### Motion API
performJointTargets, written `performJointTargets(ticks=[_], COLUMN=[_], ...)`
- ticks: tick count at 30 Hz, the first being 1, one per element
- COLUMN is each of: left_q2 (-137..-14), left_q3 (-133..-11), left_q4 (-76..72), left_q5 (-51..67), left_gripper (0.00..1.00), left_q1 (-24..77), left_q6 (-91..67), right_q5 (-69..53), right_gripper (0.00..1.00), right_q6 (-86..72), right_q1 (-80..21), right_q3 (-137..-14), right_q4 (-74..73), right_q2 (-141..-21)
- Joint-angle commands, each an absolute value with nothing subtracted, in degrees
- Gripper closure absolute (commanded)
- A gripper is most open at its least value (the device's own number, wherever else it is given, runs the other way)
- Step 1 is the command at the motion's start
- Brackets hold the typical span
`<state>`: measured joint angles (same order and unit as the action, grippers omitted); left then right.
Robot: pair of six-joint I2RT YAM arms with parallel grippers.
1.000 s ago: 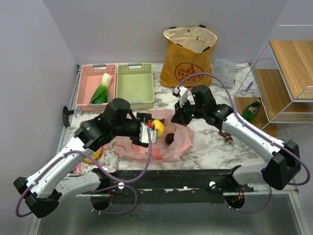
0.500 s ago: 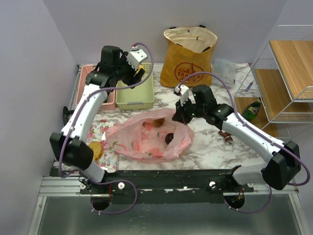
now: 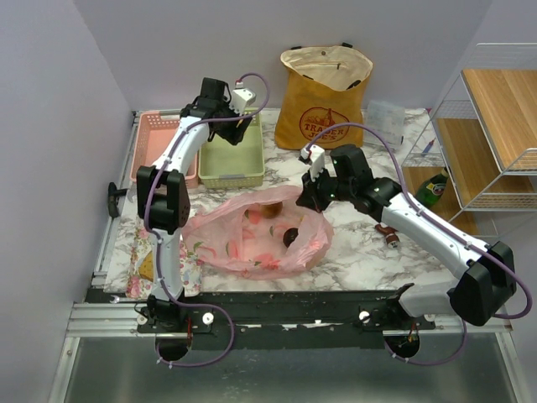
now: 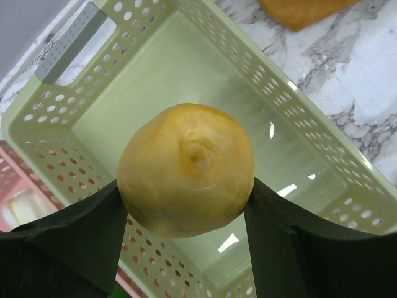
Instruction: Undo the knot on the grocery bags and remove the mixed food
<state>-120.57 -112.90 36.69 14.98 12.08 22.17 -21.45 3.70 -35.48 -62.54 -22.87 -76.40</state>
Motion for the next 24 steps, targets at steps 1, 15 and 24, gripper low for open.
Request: performJointTargets(ticks=[1,15,24], left_q2=[-127.6,-131.1,-110.8], left_q3=[-121.0,-124.0,-117.4], left_q4=[38.9,41.5,45.3], left_q5=[11.9,10.9,24.3], left_gripper=[0.68,0.16,0.02], left_q1=[12.1,12.1,12.1], left_q6=[20.4,20.2,20.8], right_q5=[-20.2,-20.4,-21.4], right_gripper=[0.99,0.99,0.99], right_q6=[5.4,6.6,5.3], right_q1=[-34.9,-34.9,-34.9], right_q3=[-63.5,-64.2,-63.8], right_q4=[-22.9,-24.2,-24.0], right_q2=[-76.8,-79.0,-78.8])
